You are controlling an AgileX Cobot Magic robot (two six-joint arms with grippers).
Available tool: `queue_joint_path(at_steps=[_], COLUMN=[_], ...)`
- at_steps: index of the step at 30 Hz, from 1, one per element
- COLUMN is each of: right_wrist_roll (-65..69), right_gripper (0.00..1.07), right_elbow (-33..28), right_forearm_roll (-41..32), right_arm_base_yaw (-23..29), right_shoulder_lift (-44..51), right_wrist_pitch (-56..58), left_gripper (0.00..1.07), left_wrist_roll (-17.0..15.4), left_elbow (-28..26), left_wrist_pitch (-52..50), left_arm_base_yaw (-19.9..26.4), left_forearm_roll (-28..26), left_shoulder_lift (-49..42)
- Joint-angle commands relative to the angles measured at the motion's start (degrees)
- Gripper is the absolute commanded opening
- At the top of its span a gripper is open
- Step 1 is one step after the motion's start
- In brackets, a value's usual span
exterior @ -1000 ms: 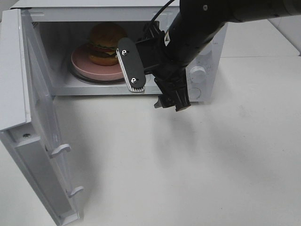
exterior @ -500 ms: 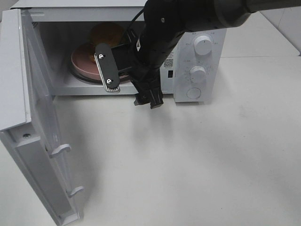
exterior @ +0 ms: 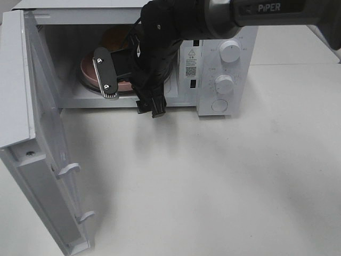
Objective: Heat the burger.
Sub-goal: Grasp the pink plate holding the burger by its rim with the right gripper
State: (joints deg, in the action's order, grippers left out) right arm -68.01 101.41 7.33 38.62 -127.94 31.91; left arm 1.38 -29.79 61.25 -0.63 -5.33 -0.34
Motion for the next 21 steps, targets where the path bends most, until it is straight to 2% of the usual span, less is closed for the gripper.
queue_joint_path(at_steps=[1,10,21], right_wrist_roll=[0.63,2.64,3.44], right_gripper=[0.85,0.85,0.84], right_elbow=[2.01,10.60,16.62], right_forearm_roll=[0.17,-0.63,-1.20], right_arm_base_yaw=[0.29,0.29,0.06], right_shoulder_lift=[-1.49,-6.47,-11.17], right_wrist_pitch=[0.86,2.29,2.35], left_gripper=[0.84,0.84,0.84], left_wrist_roll=[-0.17,-0.17,-0.17], left_elbow=[0.11,0.11,0.11], left_wrist_pitch=[0.06,0.06,0.06], left_arm_base_yaw=[0.17,0.17,0.17], left_forearm_roll=[0.00,0.17,0.23], left_shoulder_lift=[-0.86,-0.86,-0.86])
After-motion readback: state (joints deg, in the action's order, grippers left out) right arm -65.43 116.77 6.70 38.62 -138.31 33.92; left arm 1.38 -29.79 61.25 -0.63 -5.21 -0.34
